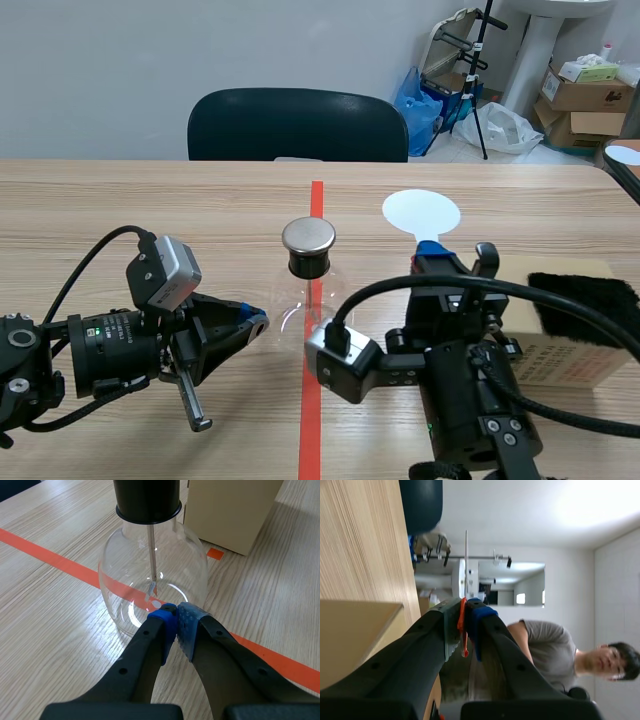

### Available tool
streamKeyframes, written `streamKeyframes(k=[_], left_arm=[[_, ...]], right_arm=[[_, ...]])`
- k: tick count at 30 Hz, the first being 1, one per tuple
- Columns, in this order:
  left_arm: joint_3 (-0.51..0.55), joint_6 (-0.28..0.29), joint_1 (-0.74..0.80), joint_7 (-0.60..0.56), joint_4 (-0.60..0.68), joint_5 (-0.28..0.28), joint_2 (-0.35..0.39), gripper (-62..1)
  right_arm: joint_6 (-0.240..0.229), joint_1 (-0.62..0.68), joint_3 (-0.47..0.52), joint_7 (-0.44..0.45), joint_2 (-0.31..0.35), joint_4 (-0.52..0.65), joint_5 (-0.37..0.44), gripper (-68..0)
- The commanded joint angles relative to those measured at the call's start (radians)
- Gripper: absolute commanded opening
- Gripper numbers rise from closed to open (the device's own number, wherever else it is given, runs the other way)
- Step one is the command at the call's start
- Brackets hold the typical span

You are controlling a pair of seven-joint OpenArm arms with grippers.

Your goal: Do the electroscope experiment

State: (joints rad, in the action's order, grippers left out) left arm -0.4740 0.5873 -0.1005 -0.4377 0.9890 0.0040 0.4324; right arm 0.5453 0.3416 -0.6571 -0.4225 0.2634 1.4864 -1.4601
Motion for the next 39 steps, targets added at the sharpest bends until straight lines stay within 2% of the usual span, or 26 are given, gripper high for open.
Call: streamKeyframes(k=[1, 13, 20, 28, 39], left_arm=[[0.002, 0.001, -0.011, -0.011, 0.016, -0.010, -0.002, -57.9], [0.002, 0.001, -0.011, -0.011, 0.016, -0.010, -0.002, -57.9], [0.002, 0.001, -0.011, -0.011, 0.016, -0.010, -0.002, -57.9], [0.002, 0.001, -0.011, -0.011, 0.016, -0.010, -0.002, -57.9], [0.002, 0.001, -0.011, -0.011, 0.016, -0.010, -0.002, -57.9]], right_arm=[[0.016, -0.016, -0.002, 0.018, 0.011, 0.024, -0.001, -66.5], [0.014, -0.024, -0.003, 0.246, 0.011, 0.024, -0.001, -66.5], [0.014, -0.024, -0.003, 0.330, 0.011, 0.024, -0.001, -66.5], [0.014, -0.024, -0.003, 0.381, 0.011, 0.024, -0.001, -66.5], [0.014, -0.024, -0.003, 0.385, 0.011, 0.024, -0.001, -66.5]])
